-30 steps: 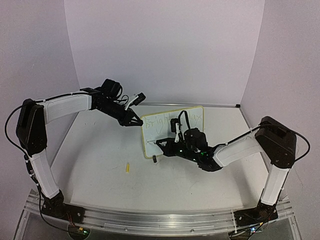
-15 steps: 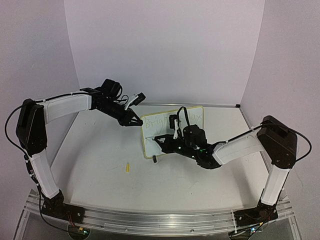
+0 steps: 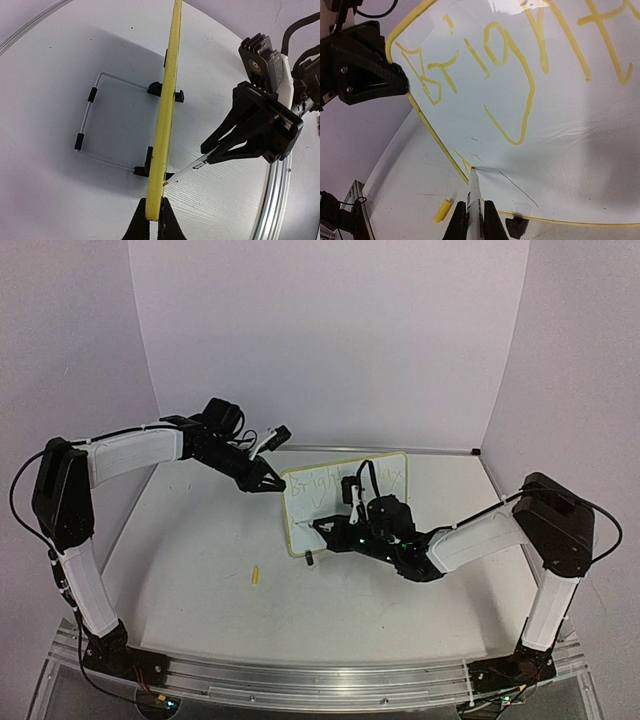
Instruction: Write a sentence on the whiteboard
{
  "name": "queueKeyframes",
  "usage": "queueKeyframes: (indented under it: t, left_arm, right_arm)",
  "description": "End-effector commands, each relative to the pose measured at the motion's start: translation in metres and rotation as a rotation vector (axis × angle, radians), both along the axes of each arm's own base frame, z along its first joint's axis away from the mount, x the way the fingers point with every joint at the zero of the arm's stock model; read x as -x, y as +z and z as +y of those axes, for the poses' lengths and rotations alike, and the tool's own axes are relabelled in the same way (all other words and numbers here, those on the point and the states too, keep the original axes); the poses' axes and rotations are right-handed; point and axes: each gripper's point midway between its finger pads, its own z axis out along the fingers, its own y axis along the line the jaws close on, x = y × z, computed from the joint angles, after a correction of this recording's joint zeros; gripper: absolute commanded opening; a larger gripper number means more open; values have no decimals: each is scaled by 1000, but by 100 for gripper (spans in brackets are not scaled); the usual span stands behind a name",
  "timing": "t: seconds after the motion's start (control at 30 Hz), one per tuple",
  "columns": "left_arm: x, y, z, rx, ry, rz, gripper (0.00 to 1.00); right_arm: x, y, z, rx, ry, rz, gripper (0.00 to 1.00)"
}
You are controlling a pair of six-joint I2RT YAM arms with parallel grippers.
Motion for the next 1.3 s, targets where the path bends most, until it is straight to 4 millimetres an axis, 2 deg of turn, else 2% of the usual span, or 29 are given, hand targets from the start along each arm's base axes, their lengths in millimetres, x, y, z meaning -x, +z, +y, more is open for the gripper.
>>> queueKeyframes:
  t: [0.0,0.37,0.63,0.93,1.1,1.27]
  left_arm:
    - [0,15,1,4,-11,-71,0]
    - [0,17,1,9,-12,-71,0]
    - [1,19,0,12,-13,-74,0]
    - [1,20,1,12,-11,-79,0]
    - [1,20,1,11,-10,-80,0]
    - [1,20,1,12,-11,-79,0]
  right_arm:
    - [-9,-4,-11,15,-72,1,0]
    - [-9,-20,-10,39,-71,39,0]
    - [-9,-18,-12,43,-77,42,0]
    - [-12,10,-18,16,-106,-13,0]
    - [-7,37,-15,-40,-73,-66,0]
    - [2,53,3,-65,37,-88,0]
